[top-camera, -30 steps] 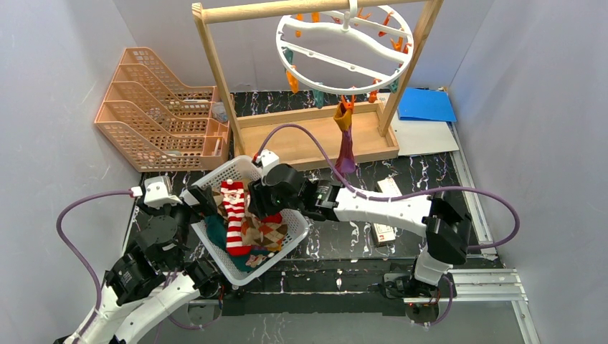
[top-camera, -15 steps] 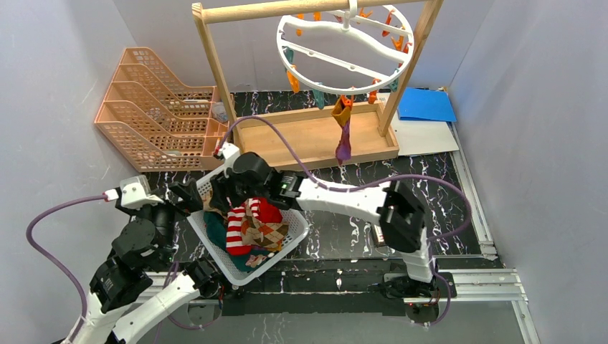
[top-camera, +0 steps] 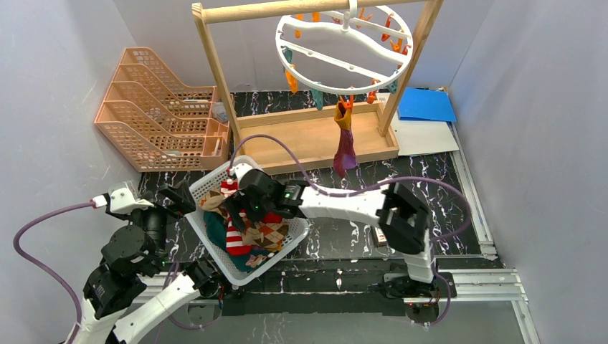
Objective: Clip the socks to the hanger
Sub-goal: Adjust the sock in the bin.
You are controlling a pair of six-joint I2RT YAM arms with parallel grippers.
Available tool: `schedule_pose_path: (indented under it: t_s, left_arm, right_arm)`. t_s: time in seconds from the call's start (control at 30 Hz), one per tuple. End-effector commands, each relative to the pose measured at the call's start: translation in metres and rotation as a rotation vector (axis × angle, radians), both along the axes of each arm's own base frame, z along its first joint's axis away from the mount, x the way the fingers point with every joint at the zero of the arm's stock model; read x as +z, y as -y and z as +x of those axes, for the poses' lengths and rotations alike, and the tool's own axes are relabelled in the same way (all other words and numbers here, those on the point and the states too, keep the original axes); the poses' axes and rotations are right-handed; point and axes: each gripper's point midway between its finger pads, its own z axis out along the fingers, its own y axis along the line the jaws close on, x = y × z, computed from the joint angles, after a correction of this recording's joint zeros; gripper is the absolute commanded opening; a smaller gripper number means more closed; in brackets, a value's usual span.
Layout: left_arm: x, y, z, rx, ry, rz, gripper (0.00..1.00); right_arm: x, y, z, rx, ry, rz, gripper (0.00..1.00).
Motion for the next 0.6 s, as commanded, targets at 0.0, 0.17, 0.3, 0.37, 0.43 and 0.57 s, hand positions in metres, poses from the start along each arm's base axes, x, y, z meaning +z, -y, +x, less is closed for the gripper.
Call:
schedule_pose_path:
  t_s: [0.0,0.17,0.3,0.37,0.43,0.57]
  left_arm:
    - [0.001,-0.004,-0.001,0.023,0.014,-0.025,0.98]
    - [-0.003,-0.002,0.001,0.024,0.004,-0.013,0.98]
    - [-0.007,0.000,0.001,0.013,0.002,-0.024,0.98]
    - [-0.009,0.001,0.002,0.010,-0.002,-0.024,0.98]
    - [-0.009,0.002,0.001,0.008,-0.004,-0.024,0.98]
    - [-0.009,0.002,0.002,0.008,-0.006,-0.022,0.98]
  right_arm:
    - [0.042,0.032,0.000,-0.085,0.071,0.004,0.99]
    - [-0.010,0.052,-0.012,-0.095,0.006,-0.158,0.99]
    - [-0.048,0.055,-0.021,-0.096,-0.067,-0.260,0.99]
    - [-0.062,0.058,-0.020,-0.111,-0.074,-0.309,0.99]
    - [-0.073,0.061,-0.018,-0.125,-0.068,-0.340,0.99]
    - [-0.093,0.067,-0.018,-0.133,-0.072,-0.396,0.96]
